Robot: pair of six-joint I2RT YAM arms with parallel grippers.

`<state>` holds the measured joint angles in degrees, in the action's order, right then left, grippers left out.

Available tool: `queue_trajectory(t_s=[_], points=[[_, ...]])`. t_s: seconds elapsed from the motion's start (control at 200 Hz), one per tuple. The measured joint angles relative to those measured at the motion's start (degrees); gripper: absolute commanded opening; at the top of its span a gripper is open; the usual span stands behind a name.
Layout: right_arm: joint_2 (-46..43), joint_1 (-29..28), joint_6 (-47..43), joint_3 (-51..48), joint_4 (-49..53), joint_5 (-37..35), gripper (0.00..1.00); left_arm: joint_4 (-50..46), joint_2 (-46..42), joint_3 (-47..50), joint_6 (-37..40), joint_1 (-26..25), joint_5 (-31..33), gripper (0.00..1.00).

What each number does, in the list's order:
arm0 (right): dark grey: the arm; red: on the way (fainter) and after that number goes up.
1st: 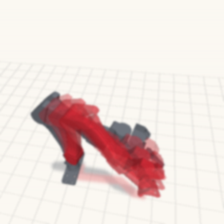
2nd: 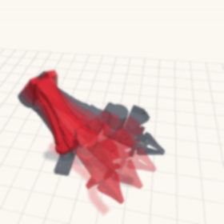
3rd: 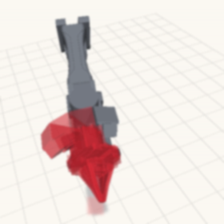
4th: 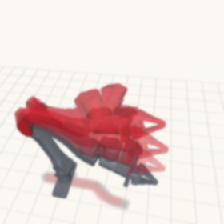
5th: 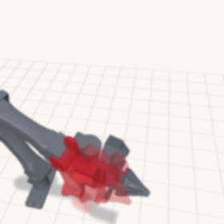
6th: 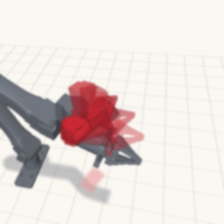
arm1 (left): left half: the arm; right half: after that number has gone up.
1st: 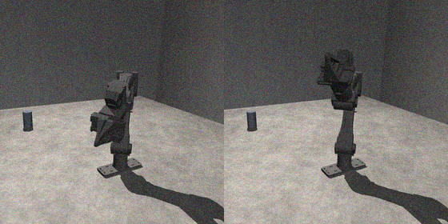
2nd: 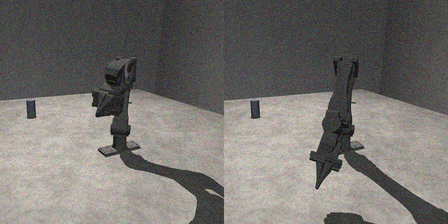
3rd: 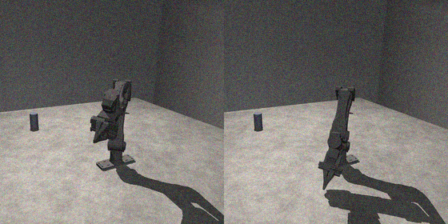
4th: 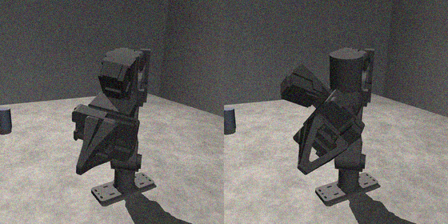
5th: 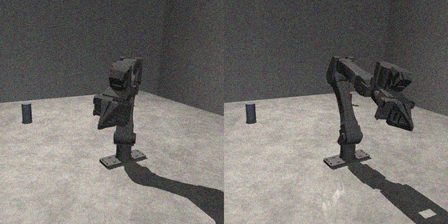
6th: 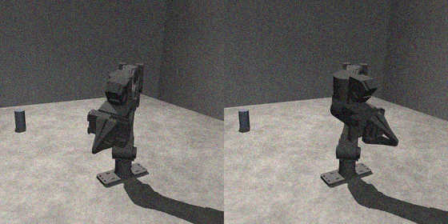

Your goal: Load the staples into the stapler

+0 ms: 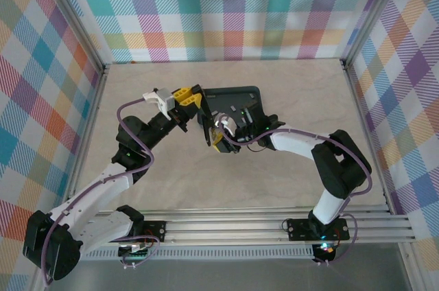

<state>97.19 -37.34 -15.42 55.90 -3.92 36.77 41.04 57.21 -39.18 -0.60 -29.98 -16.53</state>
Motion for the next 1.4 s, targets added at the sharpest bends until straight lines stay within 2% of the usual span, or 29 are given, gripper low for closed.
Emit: queue_trajectory(t_s=[0.29, 0.565, 0.78, 0.94, 1.15, 1.4], points=[[-0.24, -0.07, 1.27, 0.0, -0.76, -0.63, 0.25, 3.87, 4.44, -0.02, -0.02, -1.18, 1.44, 0.0], [-4.52, -0.04, 0.83, 0.0, -3.5, -0.46, 0.27, -6.43, 5.14, 0.46, 3.21, -1.46, 2.25, 0.0], [-5.18, 0.46, -0.37, -0.35, -3.74, -0.46, 0.39, -14.1, 3.52, 0.46, 6.91, -1.46, 2.08, 0.0], [-9.29, 2.54, -1.62, -2.82, -2.93, 0.98, 0.46, -18.08, 1.29, 0.46, 9.11, -1.42, 1.51, 0.0], [-11.52, 4.46, -4.02, -2.97, -1.07, 3.5, 0.53, -18.93, 0.44, 0.46, 9.9, -1.38, -0.76, 0.0], [-10.99, 4.44, -6.58, -1.86, 0.15, 9.51, 0.67, -16.79, 0.59, 0.59, 8.48, -1.38, -4.26, 0.0]])
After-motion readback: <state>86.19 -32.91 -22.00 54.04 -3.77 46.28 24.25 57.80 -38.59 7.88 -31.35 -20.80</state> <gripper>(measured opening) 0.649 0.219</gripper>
